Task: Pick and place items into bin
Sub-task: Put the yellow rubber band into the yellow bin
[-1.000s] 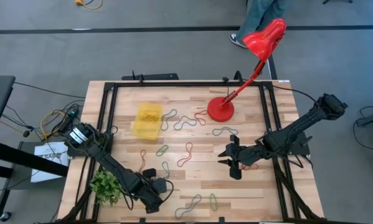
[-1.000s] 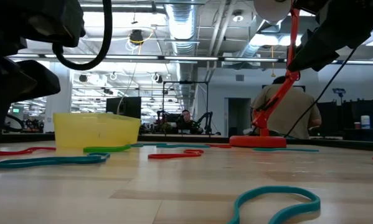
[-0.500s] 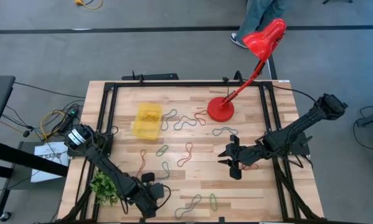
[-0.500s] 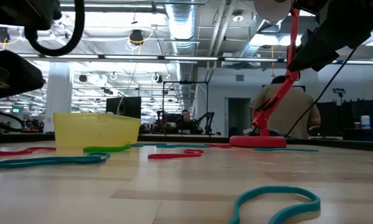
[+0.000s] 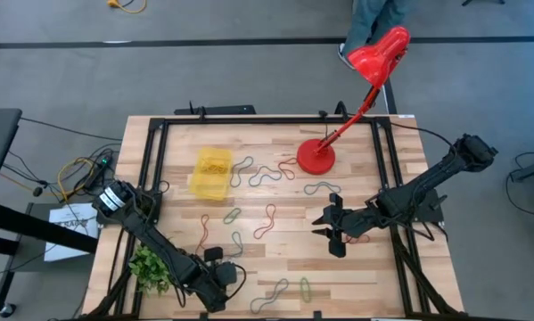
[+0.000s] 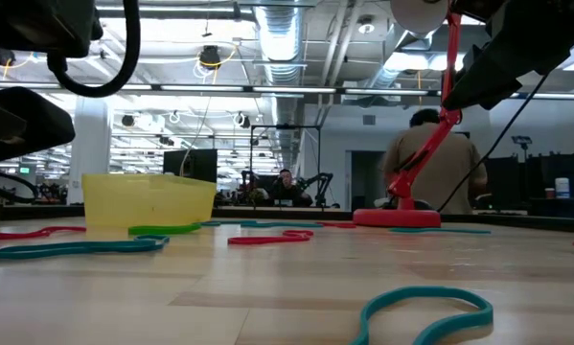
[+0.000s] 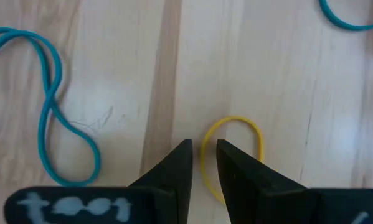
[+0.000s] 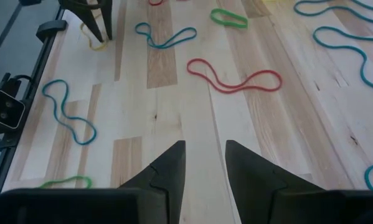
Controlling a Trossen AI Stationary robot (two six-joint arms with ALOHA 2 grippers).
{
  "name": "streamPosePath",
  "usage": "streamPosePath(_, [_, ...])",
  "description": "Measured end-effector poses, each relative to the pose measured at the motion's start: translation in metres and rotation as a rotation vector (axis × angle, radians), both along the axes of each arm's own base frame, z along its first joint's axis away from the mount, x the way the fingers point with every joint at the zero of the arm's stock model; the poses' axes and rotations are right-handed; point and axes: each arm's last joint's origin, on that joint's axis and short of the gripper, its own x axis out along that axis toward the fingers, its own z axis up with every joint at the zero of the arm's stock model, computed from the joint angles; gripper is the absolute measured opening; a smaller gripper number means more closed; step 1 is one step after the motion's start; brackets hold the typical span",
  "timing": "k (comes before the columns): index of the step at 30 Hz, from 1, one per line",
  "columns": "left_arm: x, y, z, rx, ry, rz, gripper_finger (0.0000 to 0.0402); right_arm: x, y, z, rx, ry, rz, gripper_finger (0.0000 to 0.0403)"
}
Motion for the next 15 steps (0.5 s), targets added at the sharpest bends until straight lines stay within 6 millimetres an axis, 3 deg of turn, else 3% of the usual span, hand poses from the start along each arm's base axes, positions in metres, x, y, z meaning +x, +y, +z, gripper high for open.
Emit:
streamPosePath(6, [-0.0009, 0.0005, -0.0061, 0.049, 0.012, 0.003, 0.0063, 0.0, 0.0002, 0.0001, 0.001, -0.001, 0.001, 0.0107])
streamPosePath(11, [-0.0006, 0.0004, -0.0064, 0.055, 0.014, -0.04, 0.0012, 0.0, 0.0001, 0.0, 0.0, 0.0, 0.001, 0.0107])
streamPosePath(15, [0.0028, -0.0022, -0.0032, 0.07, -0.014, -0.034, 0.0004, 0.0, 0.0001, 0.0001, 0.0, -0.001, 0.001, 0.0107])
